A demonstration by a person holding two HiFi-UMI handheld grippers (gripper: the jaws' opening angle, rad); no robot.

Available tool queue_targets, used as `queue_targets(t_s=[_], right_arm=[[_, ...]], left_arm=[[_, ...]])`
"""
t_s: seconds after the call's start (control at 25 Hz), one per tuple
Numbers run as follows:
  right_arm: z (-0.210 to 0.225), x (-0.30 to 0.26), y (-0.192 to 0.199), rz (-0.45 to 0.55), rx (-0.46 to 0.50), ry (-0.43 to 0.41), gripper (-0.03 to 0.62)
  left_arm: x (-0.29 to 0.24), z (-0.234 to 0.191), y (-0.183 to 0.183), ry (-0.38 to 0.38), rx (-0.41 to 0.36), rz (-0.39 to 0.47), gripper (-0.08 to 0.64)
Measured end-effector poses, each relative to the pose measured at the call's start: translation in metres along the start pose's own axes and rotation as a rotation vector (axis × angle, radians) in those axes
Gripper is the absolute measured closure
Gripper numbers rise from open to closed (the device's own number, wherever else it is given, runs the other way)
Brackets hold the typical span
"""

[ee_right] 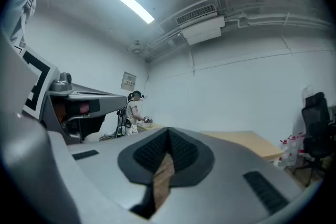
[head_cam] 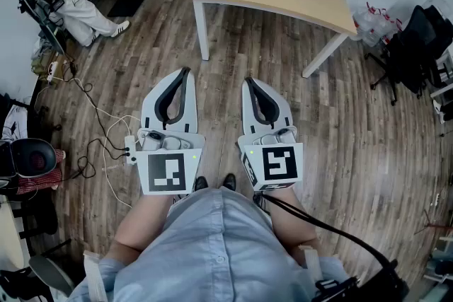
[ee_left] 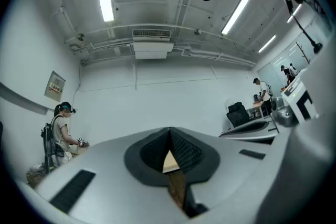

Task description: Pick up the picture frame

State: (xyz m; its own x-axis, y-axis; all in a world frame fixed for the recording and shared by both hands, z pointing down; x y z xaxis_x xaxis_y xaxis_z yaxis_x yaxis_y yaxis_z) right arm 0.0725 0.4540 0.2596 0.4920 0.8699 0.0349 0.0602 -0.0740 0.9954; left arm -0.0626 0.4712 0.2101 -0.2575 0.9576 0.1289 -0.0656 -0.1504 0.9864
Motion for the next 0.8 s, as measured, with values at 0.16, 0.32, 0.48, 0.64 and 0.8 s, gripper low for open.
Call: queue_targets(t_s=[0.16,0.32,0.48,0.64,0.8], right_arm=[[0.011,0.003,0.002,-0.001,-0.004,-0.002,0.592],[0.022,0.002,0.004,-0.007,-0.028,-0.026,0.592],[0.033,-0.003,0.011,-0.023,-0.05,-0.012,0.592],[0.039,-0.011,0.018,-0.028,-0.049,-0.015,0.592],[0.044,-0.032,0.028,-0.04,-0.052,-0.017,0.592]], left_arm=[[-0.004,0.011,0.001,-0.008,0.004,-0.002,0.56],[-0.009,0.019,0.002,-0.019,-0.002,-0.005,0.56],[-0.016,0.022,0.008,-0.026,-0.003,-0.02,0.56],[-0.026,0.019,0.015,-0.029,0.0,-0.026,0.56],[-0.041,0.008,0.026,-0.036,0.013,-0.03,0.56]])
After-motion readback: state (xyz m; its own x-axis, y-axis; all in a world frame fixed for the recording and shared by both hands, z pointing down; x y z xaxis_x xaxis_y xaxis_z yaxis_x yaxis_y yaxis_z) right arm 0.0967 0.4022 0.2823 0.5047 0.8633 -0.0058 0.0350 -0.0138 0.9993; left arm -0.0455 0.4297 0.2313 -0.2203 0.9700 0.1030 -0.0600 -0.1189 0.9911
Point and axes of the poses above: the fingertips, and each gripper's own axes: x backward along the fingers, z to its right, y out of its underside, the point moved 5 cm from there along x, backward along the fingers, and after that the axes turned 4 degrees about x, right-handed, at the moved point
